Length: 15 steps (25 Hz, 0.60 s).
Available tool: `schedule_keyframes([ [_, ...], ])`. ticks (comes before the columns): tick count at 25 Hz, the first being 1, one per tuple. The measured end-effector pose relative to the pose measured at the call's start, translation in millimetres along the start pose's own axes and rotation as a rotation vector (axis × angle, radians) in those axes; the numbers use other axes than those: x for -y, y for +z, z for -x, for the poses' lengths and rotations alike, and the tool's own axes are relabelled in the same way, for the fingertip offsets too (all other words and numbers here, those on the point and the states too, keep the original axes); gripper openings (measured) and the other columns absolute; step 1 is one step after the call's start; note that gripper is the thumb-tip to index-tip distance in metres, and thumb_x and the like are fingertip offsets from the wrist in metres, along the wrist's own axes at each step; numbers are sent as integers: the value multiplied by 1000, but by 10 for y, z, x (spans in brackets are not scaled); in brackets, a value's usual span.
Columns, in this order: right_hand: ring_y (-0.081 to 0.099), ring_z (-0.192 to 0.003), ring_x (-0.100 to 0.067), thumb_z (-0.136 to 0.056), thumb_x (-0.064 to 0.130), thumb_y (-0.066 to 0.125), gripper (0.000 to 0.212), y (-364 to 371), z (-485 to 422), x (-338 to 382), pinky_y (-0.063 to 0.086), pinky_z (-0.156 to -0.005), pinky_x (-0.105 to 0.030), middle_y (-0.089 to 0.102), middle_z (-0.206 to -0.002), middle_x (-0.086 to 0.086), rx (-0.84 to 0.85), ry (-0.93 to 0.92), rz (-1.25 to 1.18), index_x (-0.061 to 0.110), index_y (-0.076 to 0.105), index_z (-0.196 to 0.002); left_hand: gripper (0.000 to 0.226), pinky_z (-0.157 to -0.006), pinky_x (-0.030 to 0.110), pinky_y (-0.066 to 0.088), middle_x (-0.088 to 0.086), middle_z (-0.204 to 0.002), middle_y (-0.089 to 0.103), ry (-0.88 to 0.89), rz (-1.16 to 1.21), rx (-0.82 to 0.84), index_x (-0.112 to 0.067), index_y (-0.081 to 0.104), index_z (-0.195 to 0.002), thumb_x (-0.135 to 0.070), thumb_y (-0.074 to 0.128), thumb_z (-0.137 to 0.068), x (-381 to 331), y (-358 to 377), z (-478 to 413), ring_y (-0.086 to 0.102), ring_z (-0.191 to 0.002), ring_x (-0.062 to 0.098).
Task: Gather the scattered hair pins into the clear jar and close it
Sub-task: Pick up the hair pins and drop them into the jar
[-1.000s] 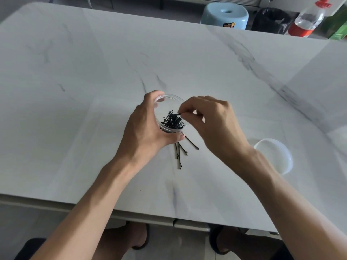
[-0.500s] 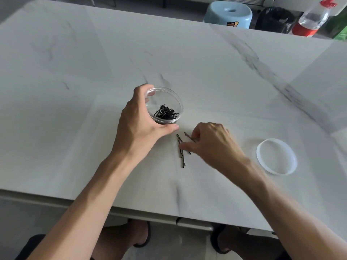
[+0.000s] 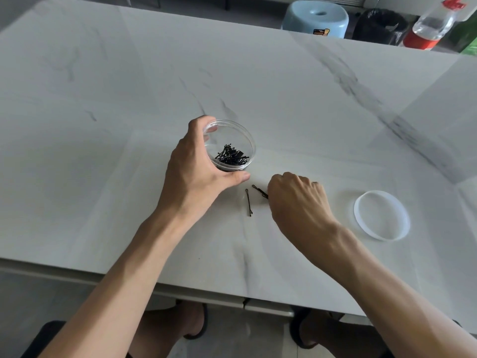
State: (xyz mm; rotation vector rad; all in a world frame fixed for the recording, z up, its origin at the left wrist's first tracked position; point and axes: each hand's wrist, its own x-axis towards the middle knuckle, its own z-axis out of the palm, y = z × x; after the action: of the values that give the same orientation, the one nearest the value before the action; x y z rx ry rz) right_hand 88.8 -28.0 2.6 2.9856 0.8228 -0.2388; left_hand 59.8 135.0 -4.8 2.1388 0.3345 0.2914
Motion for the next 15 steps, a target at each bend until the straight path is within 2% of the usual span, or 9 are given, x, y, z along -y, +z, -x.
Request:
schedule_keyframes([
  [3,30,-66,-24,-82,-5,48,45,21,39,51,9,-45,-28,17,-65,1,9,-72,33,17,15,-61,91,-95,20,37,-12,-135,52,1,-2,-1,-27,40,-133,-31,91,-57,-9,16,-1,50,-122,8],
  [7,20,-50,-18,-80,-7,47,43,-47,36,52,15,-46,-29,23,-63,0,27,-22,-42,15,15,-61,92,-95,20,37,-12,-135,52,0,-1,2,-27,40,-134,-31,91,-57,-19,25,-7,49,-122,8],
  [11,23,-47,-20,-79,-6,51,41,-25,-6,4,13,-43,-28,28,-59,-2,37,38,-71,13,23,-59,92,-94,19,36,-13,-136,52,0,-6,3,-26,40,-134,-31,91,-58,-17,30,-9,49,-122,7],
  [13,28,-51,-25,-81,-3,52,41,42,-26,-11,13,-44,-28,26,-59,-2,28,24,-74,13,22,-58,92,-95,20,37,-13,-135,52,-1,-6,5,-27,40,-134,-32,91,-58,-13,28,-9,49,-123,7],
  [15,34,-64,-29,-85,0,50,38,72,-19,-20,17,-44,-29,25,-63,-1,22,20,-75,13,24,-60,91,-96,21,37,-13,-135,52,-4,-3,9,-27,40,-134,-32,90,-58,-13,23,-7,49,-123,7],
])
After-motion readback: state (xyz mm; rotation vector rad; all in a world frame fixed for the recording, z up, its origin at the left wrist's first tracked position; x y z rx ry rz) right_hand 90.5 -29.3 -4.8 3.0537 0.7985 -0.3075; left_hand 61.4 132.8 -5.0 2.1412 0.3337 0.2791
